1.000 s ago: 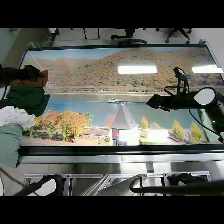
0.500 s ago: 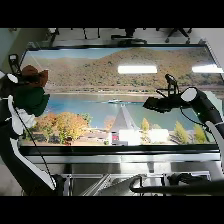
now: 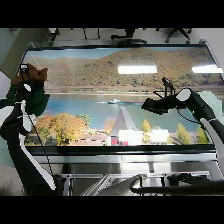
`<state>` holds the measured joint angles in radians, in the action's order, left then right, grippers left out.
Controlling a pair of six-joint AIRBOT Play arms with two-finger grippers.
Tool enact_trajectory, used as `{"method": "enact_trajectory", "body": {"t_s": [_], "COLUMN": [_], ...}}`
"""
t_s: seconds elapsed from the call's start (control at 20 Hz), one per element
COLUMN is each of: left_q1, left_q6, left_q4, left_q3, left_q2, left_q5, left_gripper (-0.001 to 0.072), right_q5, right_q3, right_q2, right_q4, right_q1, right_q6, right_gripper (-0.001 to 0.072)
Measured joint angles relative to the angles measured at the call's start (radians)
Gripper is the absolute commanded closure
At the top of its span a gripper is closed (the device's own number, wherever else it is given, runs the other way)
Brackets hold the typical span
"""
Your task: Fold the shirts.
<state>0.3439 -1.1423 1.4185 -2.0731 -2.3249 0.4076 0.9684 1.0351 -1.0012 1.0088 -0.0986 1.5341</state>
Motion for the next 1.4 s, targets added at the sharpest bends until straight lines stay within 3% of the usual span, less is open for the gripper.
{"method": "enact_trajectory", "body": {"t_s": [0.3,0.45,0.7,0.9,1.05,1.2,1.25,1.3,1.35,1.4], "left_q1": [-0.072,-0.121,-0.224,-0.358,-0.473,-0.569,-0.594,-0.614,-0.629,-0.637], "left_q6": [-0.008,-0.018,-0.074,-0.140,-0.187,-0.212,-0.217,-0.220,-0.224,-0.230], "left_q4": [-0.001,-0.006,-0.203,-0.375,-0.406,-0.414,-0.414,-0.414,-0.422,-0.424], "left_q3": [-0.007,-0.007,0.042,0.246,0.484,0.707,0.759,0.801,0.829,0.845], "left_q2": [0.202,0.356,0.640,0.876,1.019,1.089,1.093,1.088,1.076,1.059], "left_q5": [0.072,0.184,0.603,0.879,0.926,0.819,0.767,0.716,0.674,0.660], "left_gripper": [0.0691,0.0692,0.0692,0.0692,0.0692,0.0686,0.0551,0.0149,-0.0002,-0.0002], "right_q5": [0.006,0.025,0.066,0.158,0.223,0.254,0.260,0.264,0.267,0.271], "right_q3": [0.000,0.000,0.000,0.000,0.000,0.000,0.000,0.000,0.000,0.000], "right_q2": [-0.002,0.002,0.036,0.074,0.097,0.107,0.109,0.109,0.110,0.110], "right_q4": [-0.007,-0.007,-0.003,-0.003,-0.021,-0.053,-0.068,-0.080,-0.091,-0.102], "right_q1": [0.000,0.000,0.002,0.002,0.002,0.002,0.002,0.001,0.001,0.002], "right_q6": [-0.021,-0.041,-0.097,-0.124,-0.140,-0.145,-0.148,-0.148,-0.148,-0.148], "right_gripper": [0.0161,0.0161,0.0161,0.0161,0.0161,0.0161,0.0161,0.0160,0.0160,0.0158]}}
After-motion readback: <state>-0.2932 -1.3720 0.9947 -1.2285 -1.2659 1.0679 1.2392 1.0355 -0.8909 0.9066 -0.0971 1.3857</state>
